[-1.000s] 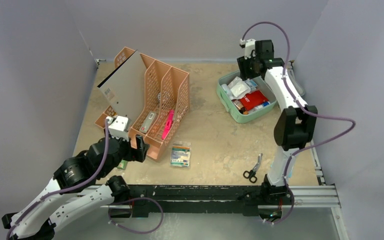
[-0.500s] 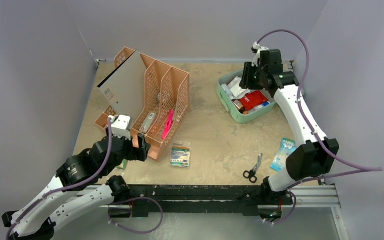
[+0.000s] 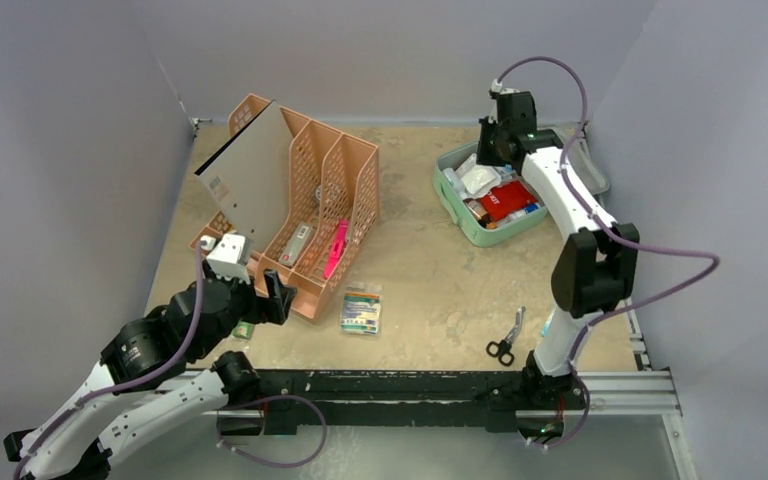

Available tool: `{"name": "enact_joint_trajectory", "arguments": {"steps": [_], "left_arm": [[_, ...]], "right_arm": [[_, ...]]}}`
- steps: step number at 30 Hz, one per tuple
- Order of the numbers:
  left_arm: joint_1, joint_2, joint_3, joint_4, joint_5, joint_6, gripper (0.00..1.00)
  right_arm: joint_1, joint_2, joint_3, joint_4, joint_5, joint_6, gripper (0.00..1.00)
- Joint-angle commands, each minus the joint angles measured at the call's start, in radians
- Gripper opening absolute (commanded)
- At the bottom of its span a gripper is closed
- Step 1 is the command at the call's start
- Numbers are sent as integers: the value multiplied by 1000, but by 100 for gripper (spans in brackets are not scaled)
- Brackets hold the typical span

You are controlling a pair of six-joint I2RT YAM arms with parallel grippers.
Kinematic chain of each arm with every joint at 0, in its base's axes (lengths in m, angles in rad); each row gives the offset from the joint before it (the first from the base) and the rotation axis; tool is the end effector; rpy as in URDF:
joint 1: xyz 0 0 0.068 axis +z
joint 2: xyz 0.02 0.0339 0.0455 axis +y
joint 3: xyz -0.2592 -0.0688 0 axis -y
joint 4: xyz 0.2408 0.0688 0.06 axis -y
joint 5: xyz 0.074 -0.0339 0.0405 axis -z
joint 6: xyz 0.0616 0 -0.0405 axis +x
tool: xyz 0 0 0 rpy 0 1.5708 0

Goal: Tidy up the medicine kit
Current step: Pick up the medical item at the center of the board.

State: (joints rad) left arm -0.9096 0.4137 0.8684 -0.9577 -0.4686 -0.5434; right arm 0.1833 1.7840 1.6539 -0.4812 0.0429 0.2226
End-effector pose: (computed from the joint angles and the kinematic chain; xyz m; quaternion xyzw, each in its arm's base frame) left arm 0.0745 -0.0505 0.3152 0.0363 0.8448 -0.1794 0.5028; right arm 0.4256 0.0762 0.3173 0.0273 0.8865 0.0744 0.4558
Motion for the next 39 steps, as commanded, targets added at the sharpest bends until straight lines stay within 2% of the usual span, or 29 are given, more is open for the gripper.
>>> {"name": "enact_joint_trajectory", "arguments": {"steps": [1, 9, 14, 21, 28, 34, 39], "left_arm": [[3, -35, 24, -20, -30, -34, 88], [3, -51, 16, -24, -48, -38, 88], [3, -33, 12, -16, -51, -35, 87], [3, -12, 16, -13, -51, -27, 88], [3, -16, 14, -12, -53, -27, 88], [3, -22, 19, -13, -50, -30, 88], [3, -23, 17, -8, -46, -32, 88]], "right_arm": [[-1, 87, 68, 100, 97, -37, 0], [-17, 250, 156, 153, 212, -127, 0], [-29, 357, 226, 137, 203, -143, 0], [-31, 422, 221, 130, 193, -120, 0], [-31, 400, 203, 116, 206, -123, 0], [-31, 307, 214, 38, 189, -106, 0], [-31, 162, 103, 19, 192, -91, 13]]}}
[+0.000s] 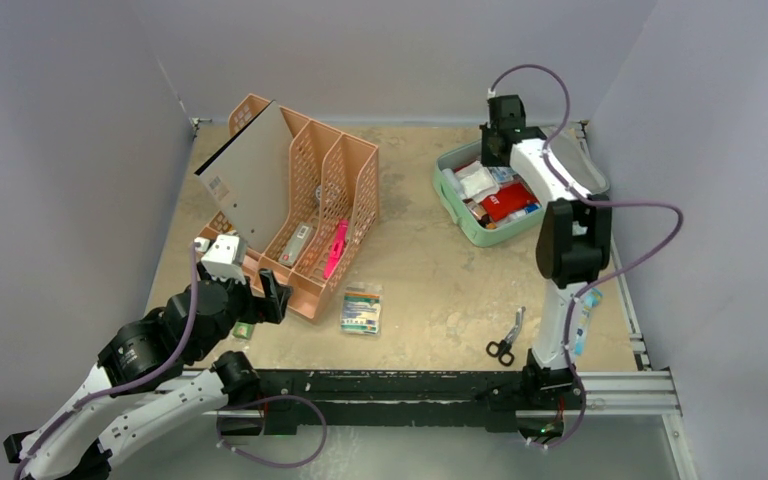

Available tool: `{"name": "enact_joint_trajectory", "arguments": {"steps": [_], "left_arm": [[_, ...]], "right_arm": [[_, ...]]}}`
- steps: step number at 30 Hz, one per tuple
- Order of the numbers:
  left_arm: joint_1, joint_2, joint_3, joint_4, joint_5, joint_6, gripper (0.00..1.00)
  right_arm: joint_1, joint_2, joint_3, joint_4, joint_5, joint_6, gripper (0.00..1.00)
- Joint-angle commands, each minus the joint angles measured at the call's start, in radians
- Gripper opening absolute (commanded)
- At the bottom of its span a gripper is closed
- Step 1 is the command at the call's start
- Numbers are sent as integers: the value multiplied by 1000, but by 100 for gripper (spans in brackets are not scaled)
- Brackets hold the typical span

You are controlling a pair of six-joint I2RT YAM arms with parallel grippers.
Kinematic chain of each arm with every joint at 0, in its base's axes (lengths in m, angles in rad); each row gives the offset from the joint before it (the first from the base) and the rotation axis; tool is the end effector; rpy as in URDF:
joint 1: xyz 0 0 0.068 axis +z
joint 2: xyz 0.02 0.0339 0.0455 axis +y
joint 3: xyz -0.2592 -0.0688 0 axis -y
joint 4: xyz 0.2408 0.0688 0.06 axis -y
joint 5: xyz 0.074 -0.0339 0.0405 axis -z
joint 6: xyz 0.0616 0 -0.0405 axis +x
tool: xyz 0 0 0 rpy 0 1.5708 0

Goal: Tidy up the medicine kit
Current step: Pick up the medical item at the center of the board.

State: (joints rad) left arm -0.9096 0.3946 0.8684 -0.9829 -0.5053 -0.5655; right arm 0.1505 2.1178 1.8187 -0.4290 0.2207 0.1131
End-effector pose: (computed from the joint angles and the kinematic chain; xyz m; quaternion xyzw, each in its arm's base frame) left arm 0.0722 -0.0443 0.3141 0.0183 0.8443 -0.1701 0.5078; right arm 0.4990 0.0620 0.2320 0.0281 0.9077 -0.0462 0.4162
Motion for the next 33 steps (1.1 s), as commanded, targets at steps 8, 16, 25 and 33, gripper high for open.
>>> {"name": "enact_joint_trajectory", "arguments": {"steps": [8, 16, 25, 33], "left_arm": [[3, -14, 11, 24, -1, 0, 88], [3, -23, 7, 19, 7, -4, 88], [3, -31, 5, 34, 21, 4, 88], [3, -44, 8, 31, 14, -3, 88]], "right_arm": [[2, -399, -243, -88, -34, 86, 34], [4, -664, -500, -102, -224, 218, 42], [223, -901, -762, -56, -275, 262, 47], [454, -980, -910, 105, -257, 188, 46]]}}
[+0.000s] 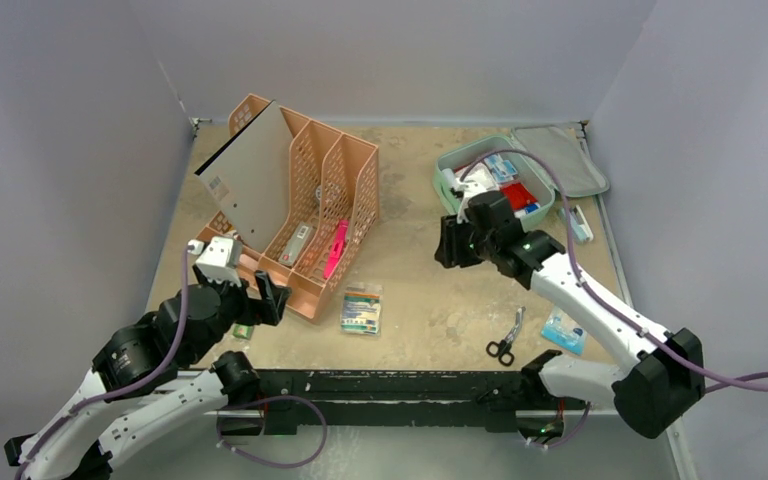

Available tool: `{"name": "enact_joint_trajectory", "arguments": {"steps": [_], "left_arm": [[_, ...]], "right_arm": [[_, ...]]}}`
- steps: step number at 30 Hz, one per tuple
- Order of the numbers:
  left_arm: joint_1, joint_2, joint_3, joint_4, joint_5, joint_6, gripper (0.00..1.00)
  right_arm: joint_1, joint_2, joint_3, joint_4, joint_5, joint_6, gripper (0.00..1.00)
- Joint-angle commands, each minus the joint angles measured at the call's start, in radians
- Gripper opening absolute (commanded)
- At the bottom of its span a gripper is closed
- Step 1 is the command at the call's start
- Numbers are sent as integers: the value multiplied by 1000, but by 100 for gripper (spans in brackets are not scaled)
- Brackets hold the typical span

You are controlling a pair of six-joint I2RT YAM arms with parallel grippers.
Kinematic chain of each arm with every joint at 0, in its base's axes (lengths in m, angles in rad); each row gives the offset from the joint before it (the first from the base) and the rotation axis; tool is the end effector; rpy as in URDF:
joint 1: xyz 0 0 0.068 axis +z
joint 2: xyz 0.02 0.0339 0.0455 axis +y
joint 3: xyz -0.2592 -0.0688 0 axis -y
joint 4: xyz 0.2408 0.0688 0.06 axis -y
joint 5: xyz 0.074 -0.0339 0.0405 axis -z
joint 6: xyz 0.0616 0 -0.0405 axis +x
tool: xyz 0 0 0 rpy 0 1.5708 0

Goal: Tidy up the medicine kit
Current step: Pick up the medical item at the center of the board.

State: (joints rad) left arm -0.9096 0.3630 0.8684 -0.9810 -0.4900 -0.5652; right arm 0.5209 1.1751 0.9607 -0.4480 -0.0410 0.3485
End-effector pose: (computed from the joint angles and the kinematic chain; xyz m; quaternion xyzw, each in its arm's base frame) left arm 0.0680 -0.0402 0.3159 0.0175 0.8377 -0.1863 0.5131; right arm 0.2373 0.1391 0.2767 -0.0863 0.8943 0.2014 0.3901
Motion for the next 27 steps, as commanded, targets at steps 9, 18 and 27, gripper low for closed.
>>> {"name": "enact_joint_trajectory", "arguments": {"steps": [9, 18, 27], "left_arm": [[3, -36, 7, 20, -11, -10, 88], [3, -56, 11, 5, -34, -23, 88], [3, -84, 15, -9, -58, -36, 88]], "right_arm": [[417, 35, -94, 251, 77, -353, 47], [650, 208, -127, 424, 93, -625, 52], [736, 387, -80, 445, 103, -723, 56]]}}
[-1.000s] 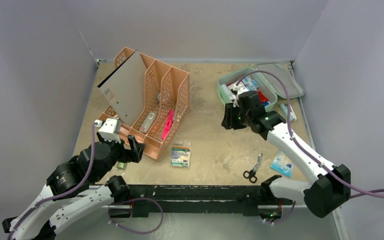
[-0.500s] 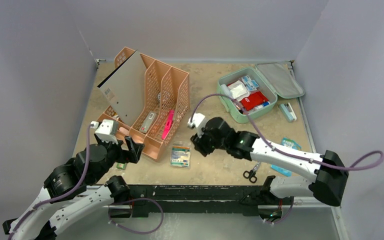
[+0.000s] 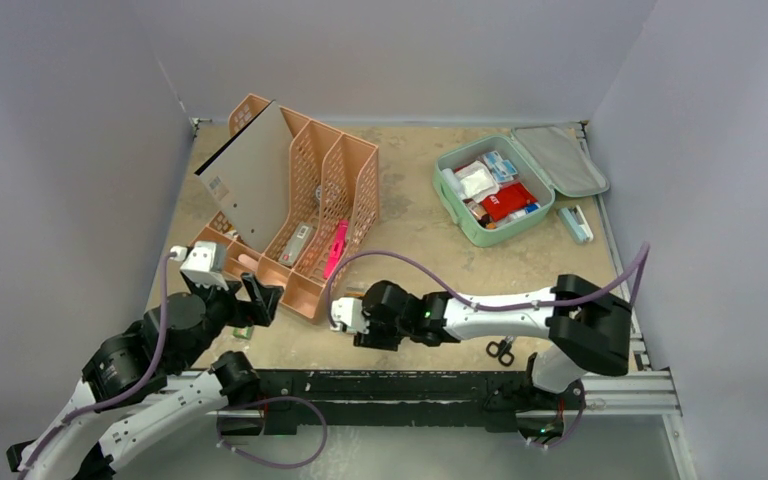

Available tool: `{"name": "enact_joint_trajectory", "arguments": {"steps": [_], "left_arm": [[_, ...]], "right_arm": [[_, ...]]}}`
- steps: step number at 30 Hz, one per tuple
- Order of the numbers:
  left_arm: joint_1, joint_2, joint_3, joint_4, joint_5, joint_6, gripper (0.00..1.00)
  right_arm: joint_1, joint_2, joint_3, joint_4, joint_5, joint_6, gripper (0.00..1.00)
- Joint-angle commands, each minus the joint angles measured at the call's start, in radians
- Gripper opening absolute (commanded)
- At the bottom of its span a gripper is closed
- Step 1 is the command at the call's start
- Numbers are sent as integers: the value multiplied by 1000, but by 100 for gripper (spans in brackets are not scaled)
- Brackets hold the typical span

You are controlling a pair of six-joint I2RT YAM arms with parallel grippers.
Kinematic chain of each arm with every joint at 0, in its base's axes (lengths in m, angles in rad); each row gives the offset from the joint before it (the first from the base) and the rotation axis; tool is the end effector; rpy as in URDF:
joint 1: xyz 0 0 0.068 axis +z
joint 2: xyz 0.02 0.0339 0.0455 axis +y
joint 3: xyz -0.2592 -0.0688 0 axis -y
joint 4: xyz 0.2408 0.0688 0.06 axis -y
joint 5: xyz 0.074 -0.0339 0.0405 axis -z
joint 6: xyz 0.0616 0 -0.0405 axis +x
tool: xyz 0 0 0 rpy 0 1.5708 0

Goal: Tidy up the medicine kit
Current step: Pick up the medical item at the center of the board.

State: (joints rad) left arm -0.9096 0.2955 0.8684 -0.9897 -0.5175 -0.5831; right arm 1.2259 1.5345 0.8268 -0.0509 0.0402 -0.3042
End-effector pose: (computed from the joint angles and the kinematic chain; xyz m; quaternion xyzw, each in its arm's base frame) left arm 0.0600 -0.0274 0.3183 -0.0060 0.8221 -0.2006 0.5328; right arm 0.1142 0.3106 0.1683 -0.6304 0.6680 0.1591 0.3620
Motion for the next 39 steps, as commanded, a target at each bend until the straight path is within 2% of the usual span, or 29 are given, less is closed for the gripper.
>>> {"name": "enact_joint_trajectory", "arguments": {"steps": [1, 11, 18, 20, 23, 26, 33, 39], "left_arm": [[3, -18, 15, -2, -32, -20, 88], [3, -31, 15, -9, -45, -29, 88], [3, -33, 18, -23, -59, -45, 88], [3, -36, 17, -23, -68, -47, 88], [3, -35, 17, -25, -71, -47, 88], [3, -30, 18, -24, -71, -46, 88], [3, -27, 18, -23, -70, -44, 88], [3, -27, 17, -24, -71, -47, 88]], "right_arm": [[38, 40, 60, 48, 25, -75, 56], [63, 133, 102, 48, 97, -125, 58], [64, 181, 86, 85, 116, -140, 54], [64, 198, 81, 90, 108, -137, 49], [64, 206, 76, 99, 105, -136, 32], [64, 194, 75, 92, 108, -137, 21], [64, 161, 63, 84, 104, -116, 0], [64, 102, 56, 5, 97, -107, 0]]}}
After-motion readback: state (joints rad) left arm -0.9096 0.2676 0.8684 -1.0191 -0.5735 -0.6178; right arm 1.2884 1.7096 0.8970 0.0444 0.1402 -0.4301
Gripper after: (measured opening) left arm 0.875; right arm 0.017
